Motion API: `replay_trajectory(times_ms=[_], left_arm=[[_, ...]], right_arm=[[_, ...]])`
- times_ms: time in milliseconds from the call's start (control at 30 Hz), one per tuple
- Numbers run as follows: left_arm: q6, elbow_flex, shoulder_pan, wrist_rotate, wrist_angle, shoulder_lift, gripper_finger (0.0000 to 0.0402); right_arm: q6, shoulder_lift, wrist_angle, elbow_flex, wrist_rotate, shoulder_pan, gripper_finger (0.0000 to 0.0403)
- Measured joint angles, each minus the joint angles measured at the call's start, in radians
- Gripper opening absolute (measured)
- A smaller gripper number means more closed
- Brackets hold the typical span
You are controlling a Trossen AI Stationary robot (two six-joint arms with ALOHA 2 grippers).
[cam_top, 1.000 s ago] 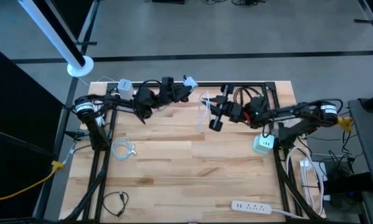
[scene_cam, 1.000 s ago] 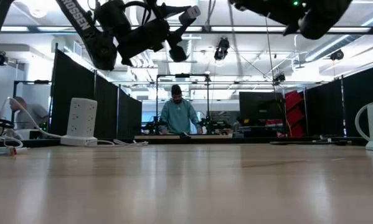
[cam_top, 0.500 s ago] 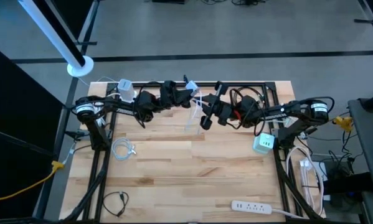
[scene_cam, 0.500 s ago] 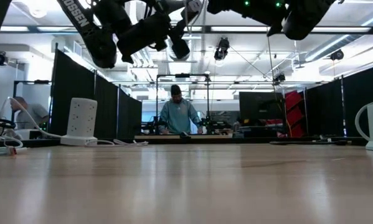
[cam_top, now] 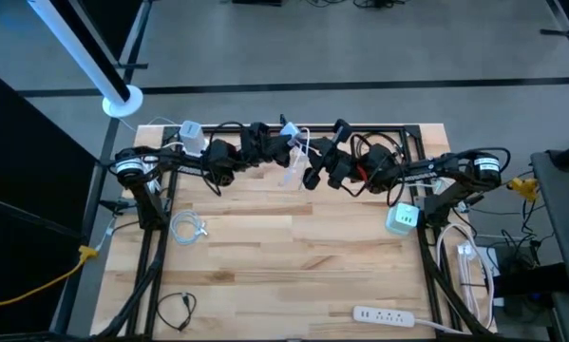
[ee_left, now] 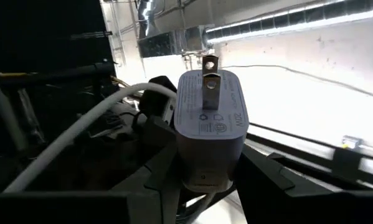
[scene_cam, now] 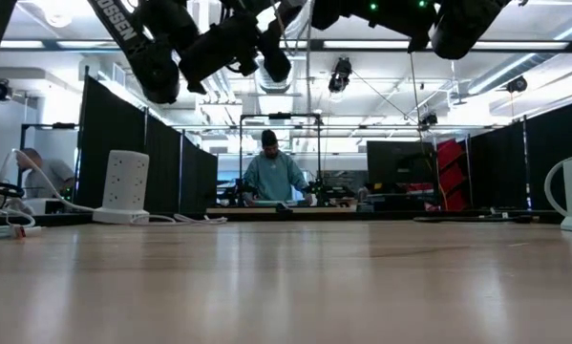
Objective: Insert USB
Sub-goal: Insert the white charger cable into the purple charger adapter
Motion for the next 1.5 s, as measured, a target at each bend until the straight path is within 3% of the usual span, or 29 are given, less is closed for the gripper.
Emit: replay_trajectory(times_ms=[367,1000,1500], left_arm=[[-0.043,0.073,-0.007,0.006,0.0,-0.001,0.0118],[-0.031,0.077,-0.01,-0.001,-0.026,-0.001,0.0118],[-0.03,0.068,0.012,0.011,-0.004,0.0,0.0118]], right_arm=[[-0.052,0.0,0.001,0.039,-0.008,-0.001,0.0016],[-0.082,0.062,0.003,0.126,-0.068,-0.048,0.0016],[-0.103,0.063,-0.005,0.116,-0.026,-0.049,0.0016]])
